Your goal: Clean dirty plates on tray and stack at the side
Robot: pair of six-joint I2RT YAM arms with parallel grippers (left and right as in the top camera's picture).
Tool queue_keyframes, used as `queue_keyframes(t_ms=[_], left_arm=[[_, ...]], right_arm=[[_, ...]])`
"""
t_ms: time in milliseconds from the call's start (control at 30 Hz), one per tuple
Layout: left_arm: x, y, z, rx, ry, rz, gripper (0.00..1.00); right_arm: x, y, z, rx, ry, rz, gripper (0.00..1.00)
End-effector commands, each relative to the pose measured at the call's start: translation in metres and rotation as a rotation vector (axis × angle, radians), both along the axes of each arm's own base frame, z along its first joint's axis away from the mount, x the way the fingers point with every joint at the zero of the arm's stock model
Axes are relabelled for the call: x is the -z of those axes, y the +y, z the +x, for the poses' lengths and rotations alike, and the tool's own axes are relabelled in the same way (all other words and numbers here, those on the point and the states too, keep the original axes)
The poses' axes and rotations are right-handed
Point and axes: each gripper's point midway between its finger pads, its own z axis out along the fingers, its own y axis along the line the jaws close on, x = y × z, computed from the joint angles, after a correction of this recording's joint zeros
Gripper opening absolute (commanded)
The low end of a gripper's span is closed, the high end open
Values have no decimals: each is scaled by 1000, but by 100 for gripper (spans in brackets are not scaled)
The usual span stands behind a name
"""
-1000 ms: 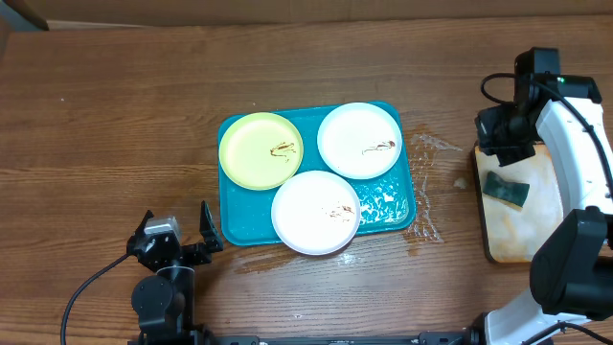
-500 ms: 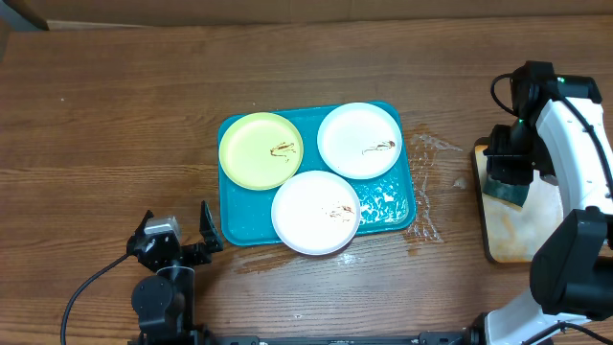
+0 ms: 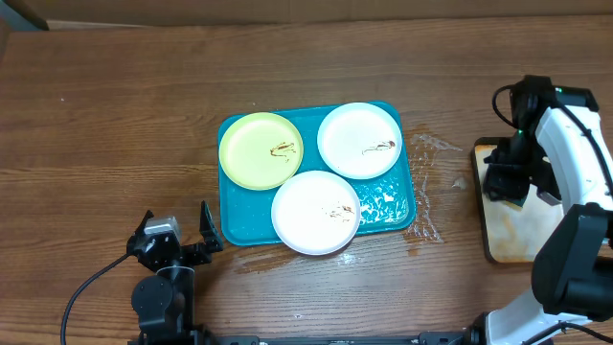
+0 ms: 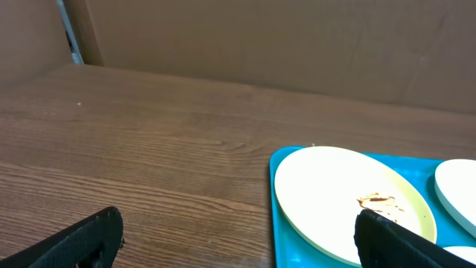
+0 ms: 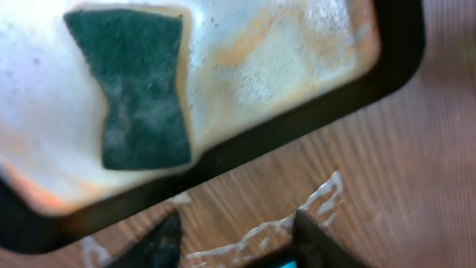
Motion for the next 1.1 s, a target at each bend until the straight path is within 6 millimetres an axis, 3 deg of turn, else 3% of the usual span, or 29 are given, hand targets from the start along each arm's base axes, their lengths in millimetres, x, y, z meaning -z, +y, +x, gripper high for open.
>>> queue_keyframes(t_ms=[0,33,133,233,500,867,1067], left_arm=[[0,2,-1,-7,-3,15,100],[0,2,-1,-8,-3,14,100],[0,2,-1,-8,-3,15,100],[0,2,-1,-8,-3,14,100],[0,2,-1,-8,-3,15,100],[0,2,-1,-8,-3,15,100],[0,2,-1,-8,-3,14,100]], right_arm=[[-4,-12,-3,34,-5,-52,64],[-4,-15,-3,39,-4,-62,67],[-3,-27,-1,57,-20,-86,90],[-3,-36,3,25,-36,-118,100],[9,-45,24,-160,-105,-126,100],[70,-36,-7,-70,-95,10,100],[75,-40,3,-76,-152,13,100]])
